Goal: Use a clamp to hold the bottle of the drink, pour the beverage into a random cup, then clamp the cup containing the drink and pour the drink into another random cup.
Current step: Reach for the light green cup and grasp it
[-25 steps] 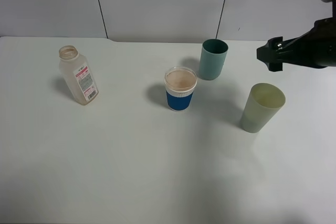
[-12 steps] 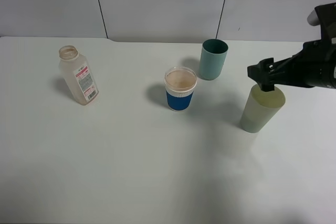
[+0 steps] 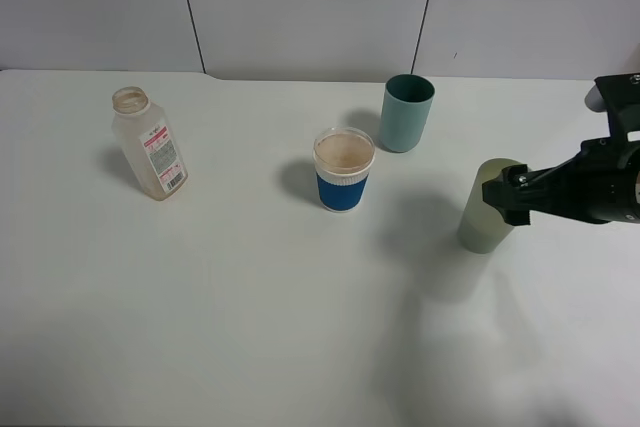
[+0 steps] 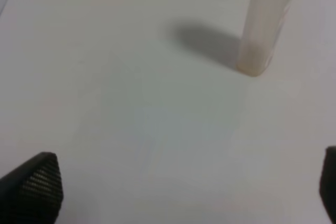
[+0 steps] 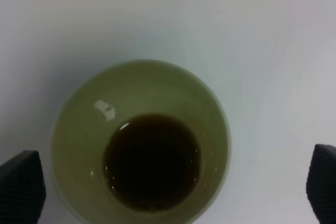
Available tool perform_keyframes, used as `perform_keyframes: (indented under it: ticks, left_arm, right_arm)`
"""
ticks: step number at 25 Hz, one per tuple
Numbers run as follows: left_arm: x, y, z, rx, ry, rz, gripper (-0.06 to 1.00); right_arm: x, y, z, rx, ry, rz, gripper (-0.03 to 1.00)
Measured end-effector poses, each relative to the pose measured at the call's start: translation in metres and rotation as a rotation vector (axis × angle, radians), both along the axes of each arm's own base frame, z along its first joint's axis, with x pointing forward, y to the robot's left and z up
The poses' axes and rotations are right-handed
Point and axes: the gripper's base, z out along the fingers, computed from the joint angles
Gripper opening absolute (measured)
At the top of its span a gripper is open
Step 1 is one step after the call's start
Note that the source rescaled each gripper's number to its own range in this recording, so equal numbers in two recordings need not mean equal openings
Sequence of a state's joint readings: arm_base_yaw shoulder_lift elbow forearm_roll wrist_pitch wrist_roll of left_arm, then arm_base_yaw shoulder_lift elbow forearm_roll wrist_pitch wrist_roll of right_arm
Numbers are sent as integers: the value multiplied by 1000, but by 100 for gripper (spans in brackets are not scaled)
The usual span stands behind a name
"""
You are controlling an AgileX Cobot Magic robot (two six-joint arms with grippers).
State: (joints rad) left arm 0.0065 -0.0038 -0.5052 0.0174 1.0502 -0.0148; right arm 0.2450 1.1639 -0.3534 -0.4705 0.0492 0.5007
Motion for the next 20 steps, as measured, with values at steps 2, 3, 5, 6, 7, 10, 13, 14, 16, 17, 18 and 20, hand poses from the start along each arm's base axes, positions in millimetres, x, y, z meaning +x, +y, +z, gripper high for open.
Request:
perform_keyframes:
  ticks: [2,3,5,6,7,10,13,14,16,17,18,20]
  left_arm:
    - [0,0,0,0,0,0,99]
    - [0,0,0,0,0,0,99]
    - [0,0,0,0,0,0,99]
    - [0,0,0,0,0,0,99]
    - [0,0,0,0,0,0,99]
    - [0,0,0,0,0,0,99]
    - [0,0,0,0,0,0,99]
    - [0,0,0,0,0,0,99]
    - [0,0,0,0,0,0,99]
    - [0,0,0,0,0,0,99]
    - [0,0,0,0,0,0,99]
    - [0,0,0,0,0,0,99]
  right_arm:
    - [0,0,0,7,2,-7,100]
    - [0,0,0,14,5,-15,100]
    - [-3,-1,-4,20,16,-20,100]
    - [-5,-1,-7,24,24,-19,100]
    - [-8,-1,-12,30,36,-17,100]
    - [-12,0,-32,48,106,-22,100]
    - [-12,2,-51,37,182,-14,100]
    - [-12,2,-56,36,199,-9,100]
    - [-9,4,-62,42,204,4,100]
    - [-8,5,-65,44,206,8,100]
    - [-7,6,-67,45,201,13,100]
    - [-4,6,-69,49,190,8,100]
